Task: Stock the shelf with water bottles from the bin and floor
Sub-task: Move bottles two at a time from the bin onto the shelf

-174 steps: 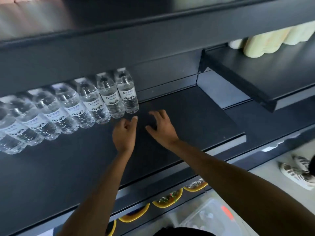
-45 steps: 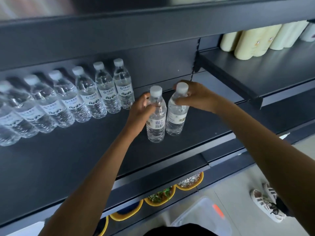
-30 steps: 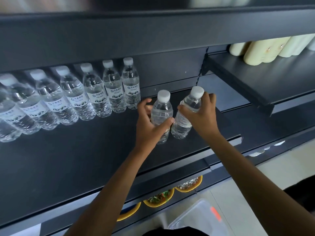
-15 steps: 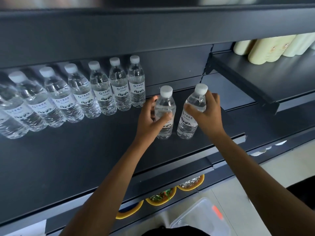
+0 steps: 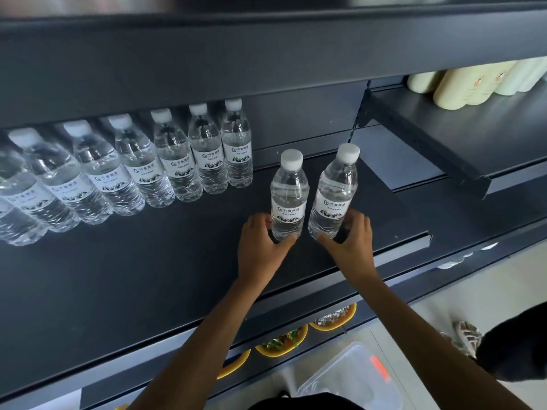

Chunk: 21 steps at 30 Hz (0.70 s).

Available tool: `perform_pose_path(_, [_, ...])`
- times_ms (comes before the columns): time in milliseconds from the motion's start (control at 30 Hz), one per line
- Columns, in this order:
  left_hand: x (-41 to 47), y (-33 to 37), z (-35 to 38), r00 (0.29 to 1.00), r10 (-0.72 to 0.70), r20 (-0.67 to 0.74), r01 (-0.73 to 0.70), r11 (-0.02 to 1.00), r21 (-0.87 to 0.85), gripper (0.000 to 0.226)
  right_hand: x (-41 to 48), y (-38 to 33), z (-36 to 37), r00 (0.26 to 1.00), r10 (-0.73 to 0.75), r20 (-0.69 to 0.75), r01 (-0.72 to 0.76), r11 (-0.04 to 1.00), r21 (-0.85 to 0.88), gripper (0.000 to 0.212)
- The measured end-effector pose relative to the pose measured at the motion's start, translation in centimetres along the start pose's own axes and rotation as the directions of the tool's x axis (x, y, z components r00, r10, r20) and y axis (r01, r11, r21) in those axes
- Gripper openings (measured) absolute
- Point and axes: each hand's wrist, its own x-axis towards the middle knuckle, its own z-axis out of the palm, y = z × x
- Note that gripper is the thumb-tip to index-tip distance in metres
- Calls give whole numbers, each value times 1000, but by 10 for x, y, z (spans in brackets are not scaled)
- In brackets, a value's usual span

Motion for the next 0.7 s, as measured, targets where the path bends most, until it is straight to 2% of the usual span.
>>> perform_pose_path(67, [6, 1, 3, 1000, 2, -31, -1, 999, 41, 51, 3, 0, 10, 999, -6, -33, 3, 997, -79, 65])
perform_pose_path(167, [19, 1, 9, 999, -3, -52, 9, 991, 131, 53, 16, -7, 19, 999, -25, -40, 21, 995, -93, 61])
perform_pose_path(267, [39, 2, 14, 998, -29, -50, 38, 982, 188, 56, 35, -18, 26, 999, -45, -5, 45, 997, -66, 62])
perform_pose_path(433, [78, 1, 22, 991, -95, -96, 117, 958, 262, 62, 68, -23, 42, 999, 31, 28, -34, 996, 85, 64])
perform_pose_path(567, [108, 2, 26, 982, -141, -125, 177, 919, 352, 70, 93, -20, 56, 998, 0, 55, -5, 996, 86, 58])
perform_pose_path(700, [134, 4, 29, 970, -237, -46, 232, 858, 459, 71, 112, -28, 67, 999, -18, 37, 15, 997, 73, 56])
